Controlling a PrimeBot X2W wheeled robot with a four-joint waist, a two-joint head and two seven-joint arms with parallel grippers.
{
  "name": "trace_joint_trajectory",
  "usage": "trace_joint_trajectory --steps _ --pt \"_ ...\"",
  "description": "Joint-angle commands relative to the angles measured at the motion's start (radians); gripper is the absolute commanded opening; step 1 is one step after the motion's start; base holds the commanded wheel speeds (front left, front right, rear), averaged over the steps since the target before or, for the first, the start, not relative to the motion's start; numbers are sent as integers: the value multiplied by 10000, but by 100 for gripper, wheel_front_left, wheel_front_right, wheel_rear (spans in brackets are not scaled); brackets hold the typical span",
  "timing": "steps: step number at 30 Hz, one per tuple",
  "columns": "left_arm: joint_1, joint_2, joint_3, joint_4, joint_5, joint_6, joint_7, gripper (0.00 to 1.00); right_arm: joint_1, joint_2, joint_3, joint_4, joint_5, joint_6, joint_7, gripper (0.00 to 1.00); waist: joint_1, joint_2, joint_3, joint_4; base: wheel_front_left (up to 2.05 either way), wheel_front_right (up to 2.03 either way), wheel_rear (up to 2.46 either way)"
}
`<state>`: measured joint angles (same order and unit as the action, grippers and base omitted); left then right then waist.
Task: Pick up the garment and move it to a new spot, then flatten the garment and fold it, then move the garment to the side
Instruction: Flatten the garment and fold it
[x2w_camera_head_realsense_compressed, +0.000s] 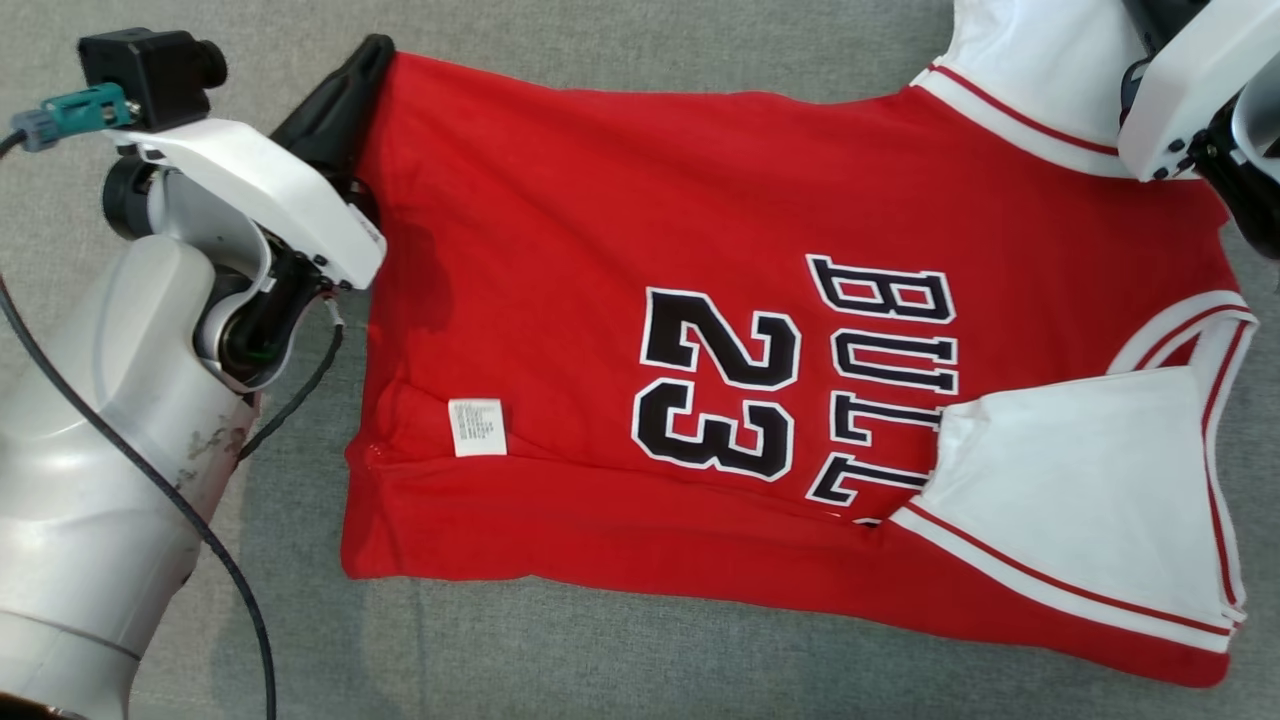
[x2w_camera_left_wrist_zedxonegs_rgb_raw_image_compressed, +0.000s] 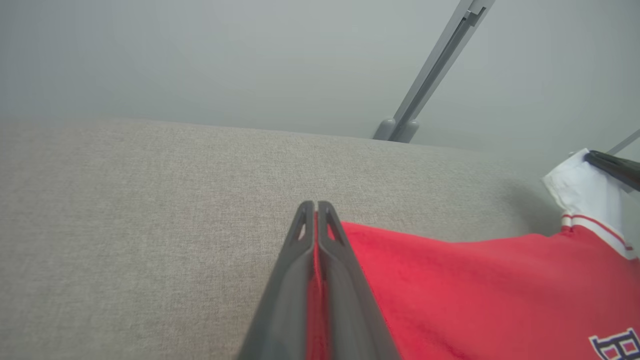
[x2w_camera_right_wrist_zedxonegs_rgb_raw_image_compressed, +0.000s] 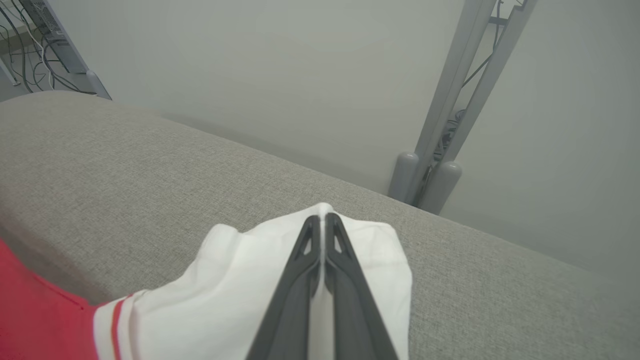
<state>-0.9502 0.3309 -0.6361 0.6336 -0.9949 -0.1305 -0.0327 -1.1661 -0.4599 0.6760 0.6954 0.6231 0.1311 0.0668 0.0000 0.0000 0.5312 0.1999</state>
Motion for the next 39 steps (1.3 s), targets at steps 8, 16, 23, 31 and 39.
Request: trace_joint_trajectory --steps 8,16,23,31,39 --pt "561 643 115 -547 27 176 -243 0 1022 57 -649 -970 -125 -9 -645 0 0 0 -410 -442 0 0 0" --pt "3217 1855 452 -3197 70 1352 -1163 0 6347 1100 -3787 -5927 -971 -7 -892 0 0 0 -1090 -1277 0 0 0" --pt "4836 2710 773 -4810 -94 2323 -1241 0 9851 2772 -5239 -8888 -1534 -6 -235 0 0 0 -1251 -1760 0 0 0" --pt "6071 3033 875 -5594 -385 2956 -1208 0 11557 3653 -5504 -9166 -1881 -6 128 0 0 0 -1259 -1915 0 0 0" --pt "6479 2598 783 -5041 -285 3059 -1677 100 12382 3902 -5230 -8278 -2132 -6 -63 100 0 0 -1386 -1843 0 0 0"
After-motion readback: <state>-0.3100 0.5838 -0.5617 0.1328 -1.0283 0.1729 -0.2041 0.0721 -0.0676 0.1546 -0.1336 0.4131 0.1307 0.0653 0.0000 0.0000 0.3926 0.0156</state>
